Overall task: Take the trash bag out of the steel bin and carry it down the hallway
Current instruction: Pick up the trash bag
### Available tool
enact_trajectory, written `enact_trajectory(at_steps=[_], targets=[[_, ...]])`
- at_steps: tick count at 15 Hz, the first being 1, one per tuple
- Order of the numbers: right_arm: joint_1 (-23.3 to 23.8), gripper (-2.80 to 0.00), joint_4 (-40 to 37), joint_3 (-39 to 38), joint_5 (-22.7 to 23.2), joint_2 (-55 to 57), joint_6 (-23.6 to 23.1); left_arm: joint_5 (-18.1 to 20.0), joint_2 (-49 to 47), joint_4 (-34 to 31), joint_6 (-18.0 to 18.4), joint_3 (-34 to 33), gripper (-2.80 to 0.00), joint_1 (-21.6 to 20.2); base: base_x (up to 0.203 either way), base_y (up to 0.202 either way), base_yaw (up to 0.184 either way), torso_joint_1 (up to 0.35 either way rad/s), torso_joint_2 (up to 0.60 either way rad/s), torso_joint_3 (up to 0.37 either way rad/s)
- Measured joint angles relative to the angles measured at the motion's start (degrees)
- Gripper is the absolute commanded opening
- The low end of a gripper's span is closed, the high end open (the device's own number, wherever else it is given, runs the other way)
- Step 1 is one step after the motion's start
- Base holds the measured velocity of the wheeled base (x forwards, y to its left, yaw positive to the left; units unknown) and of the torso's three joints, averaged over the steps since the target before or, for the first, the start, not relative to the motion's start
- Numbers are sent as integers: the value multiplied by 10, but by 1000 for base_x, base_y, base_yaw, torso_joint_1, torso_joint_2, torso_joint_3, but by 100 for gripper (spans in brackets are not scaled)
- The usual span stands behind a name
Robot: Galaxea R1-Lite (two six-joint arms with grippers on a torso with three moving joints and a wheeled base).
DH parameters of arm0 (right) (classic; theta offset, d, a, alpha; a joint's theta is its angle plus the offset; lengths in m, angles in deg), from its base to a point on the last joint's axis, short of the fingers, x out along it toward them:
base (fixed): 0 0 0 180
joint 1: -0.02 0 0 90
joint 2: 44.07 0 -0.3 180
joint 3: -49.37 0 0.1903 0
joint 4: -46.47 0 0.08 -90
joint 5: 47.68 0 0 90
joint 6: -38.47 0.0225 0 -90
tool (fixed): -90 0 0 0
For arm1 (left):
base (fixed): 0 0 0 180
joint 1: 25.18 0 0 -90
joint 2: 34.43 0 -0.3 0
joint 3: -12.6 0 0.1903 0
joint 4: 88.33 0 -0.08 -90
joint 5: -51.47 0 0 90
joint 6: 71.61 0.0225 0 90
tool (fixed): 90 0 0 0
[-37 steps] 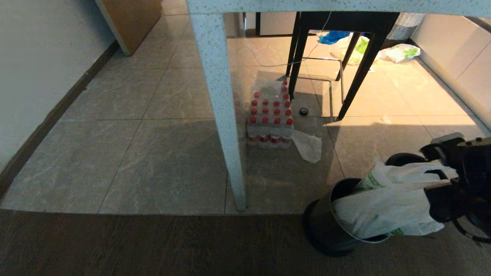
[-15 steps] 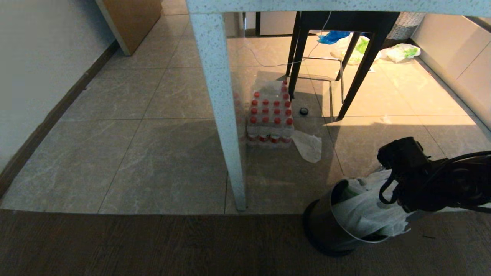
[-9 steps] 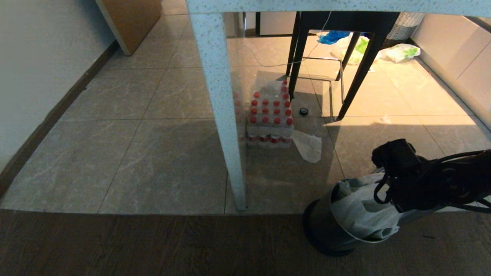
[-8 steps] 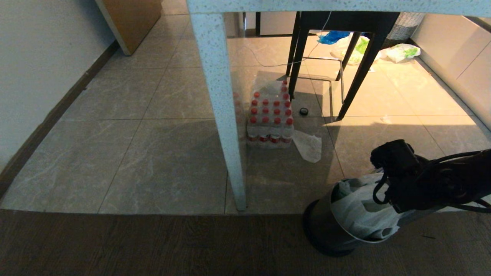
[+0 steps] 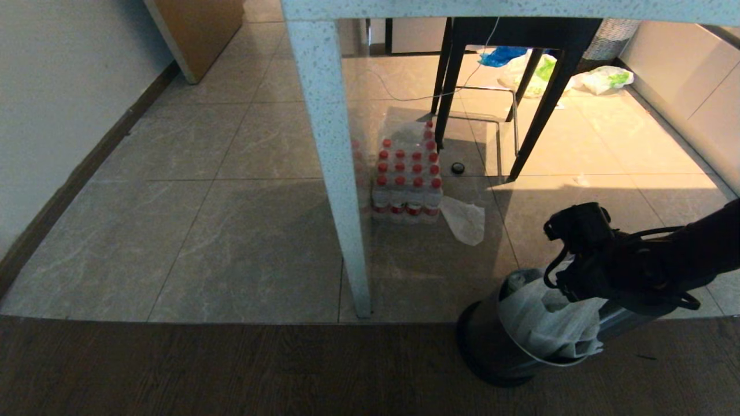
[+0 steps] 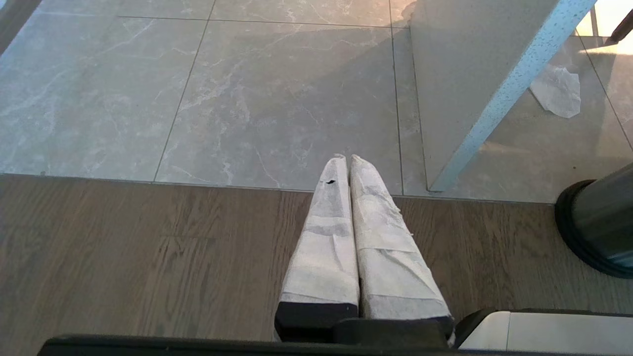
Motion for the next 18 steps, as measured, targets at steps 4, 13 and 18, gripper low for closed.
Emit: enact_trajectory(at_steps=[4,13,18], targets=[[28,0,2,46,1,43,-4,0,0,0,0,0,-280,0,0,0,0,0,0,0],[64,0,15,87,2,71,-27,0,0,0,0,0,-280,0,0,0,0,0,0,0],[64,0,1,79,27,42,-53,0,0,0,0,0,-280,0,0,0,0,0,0,0]])
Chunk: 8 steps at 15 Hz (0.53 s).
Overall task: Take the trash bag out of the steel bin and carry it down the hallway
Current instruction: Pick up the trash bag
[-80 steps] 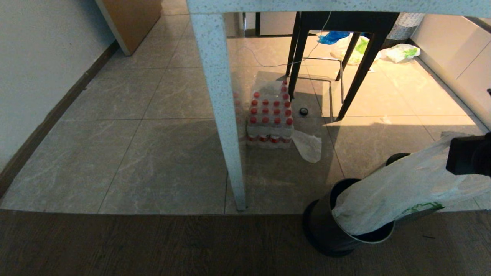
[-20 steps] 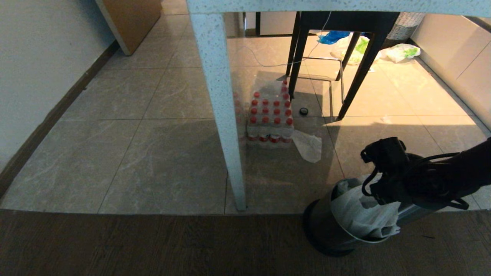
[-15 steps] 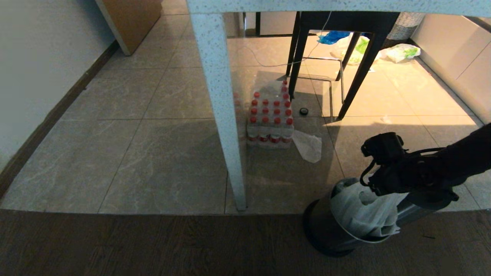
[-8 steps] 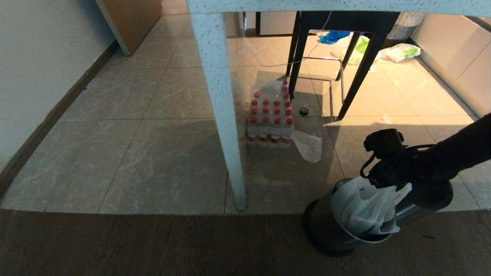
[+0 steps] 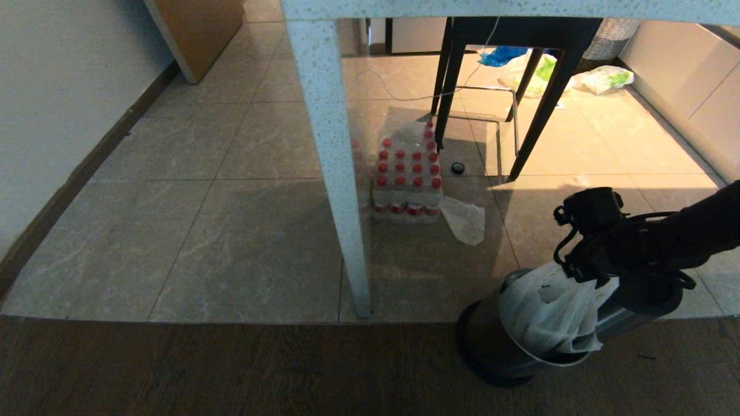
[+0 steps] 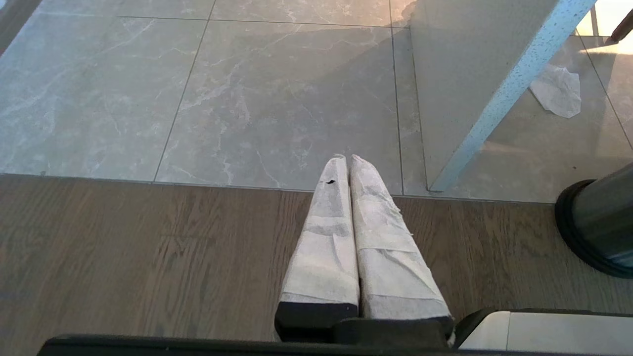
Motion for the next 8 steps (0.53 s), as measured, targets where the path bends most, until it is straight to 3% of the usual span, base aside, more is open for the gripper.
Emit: enact_trajectory(at_steps=[8], targets=[[-2,0,-2,-28,1,-27,-28,0,0,-1,0,0,-280,0,0,0,0,0,0,0]])
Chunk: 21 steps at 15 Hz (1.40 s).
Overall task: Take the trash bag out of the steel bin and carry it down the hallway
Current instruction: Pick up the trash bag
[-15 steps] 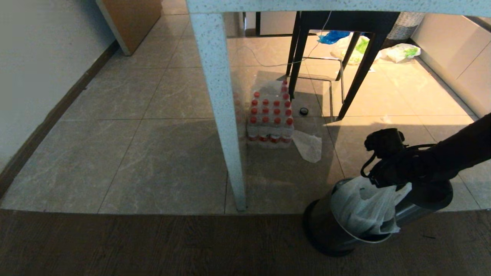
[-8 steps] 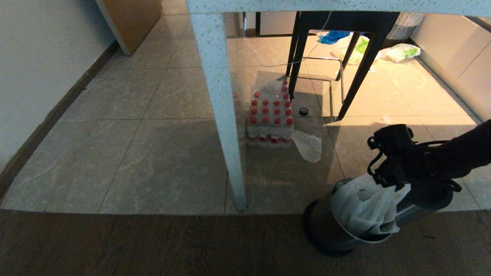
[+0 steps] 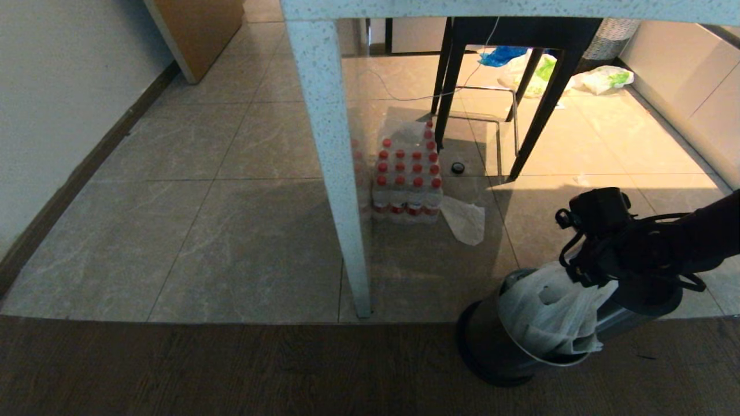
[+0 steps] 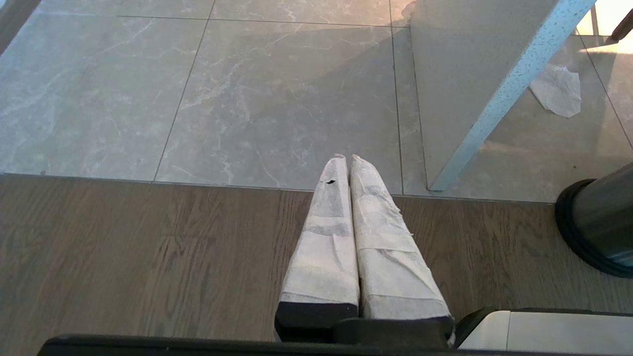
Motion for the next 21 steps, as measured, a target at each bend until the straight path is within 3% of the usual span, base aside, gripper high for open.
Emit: enact_trajectory(at_steps=[8,19,20,21], targets=[[27,0,-3,9,-4,0,-32,0,0,1,0,0,-280,0,0,0,0,0,0,0],[53,0,40,43,7,73,-28,0,0,1,0,0,-280,0,0,0,0,0,0,0],[55,-280,40,44,23,76,-28,0,0,1,0,0,-280,0,0,0,0,0,0,0],[57,-280,41,45,35,77,-29,0,0,1,0,0,-280,0,0,0,0,0,0,0]])
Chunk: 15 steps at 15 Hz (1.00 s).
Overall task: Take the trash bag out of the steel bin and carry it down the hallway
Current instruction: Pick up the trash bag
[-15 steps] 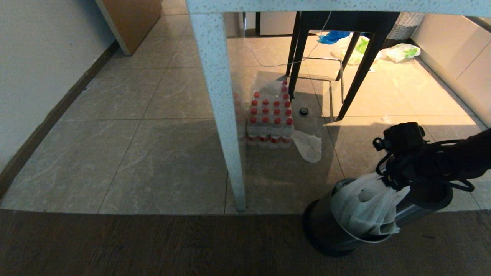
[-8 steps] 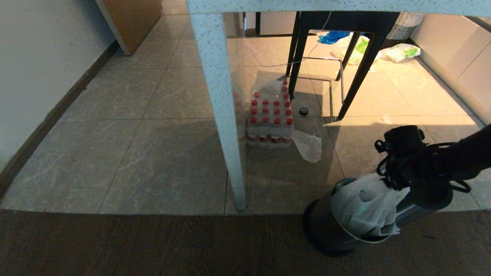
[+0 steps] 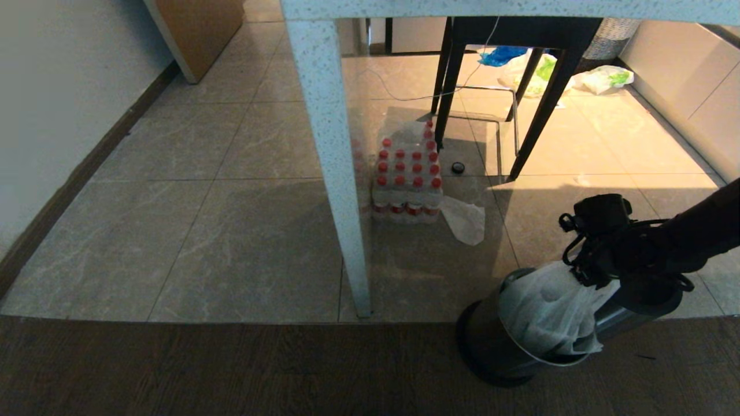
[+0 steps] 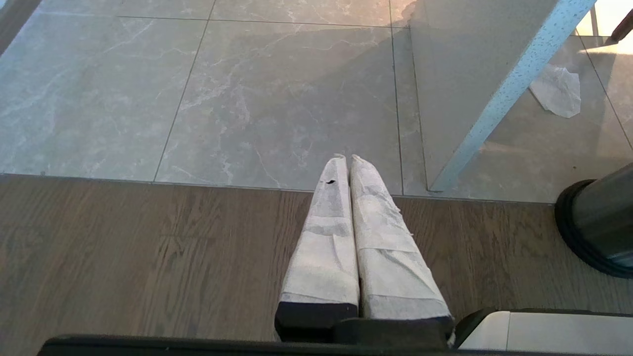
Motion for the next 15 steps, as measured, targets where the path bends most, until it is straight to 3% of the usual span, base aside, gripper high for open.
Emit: enact_trajectory(at_steps=[10,15], targets=[[1,-280,48,-17,4,-18,5,0,0,0,0,0,-280,0,0,0,0,0,0,0],[-5,-280,-9,-80,18,-134,-2,0,0,0,0,0,-280,0,0,0,0,0,0,0]])
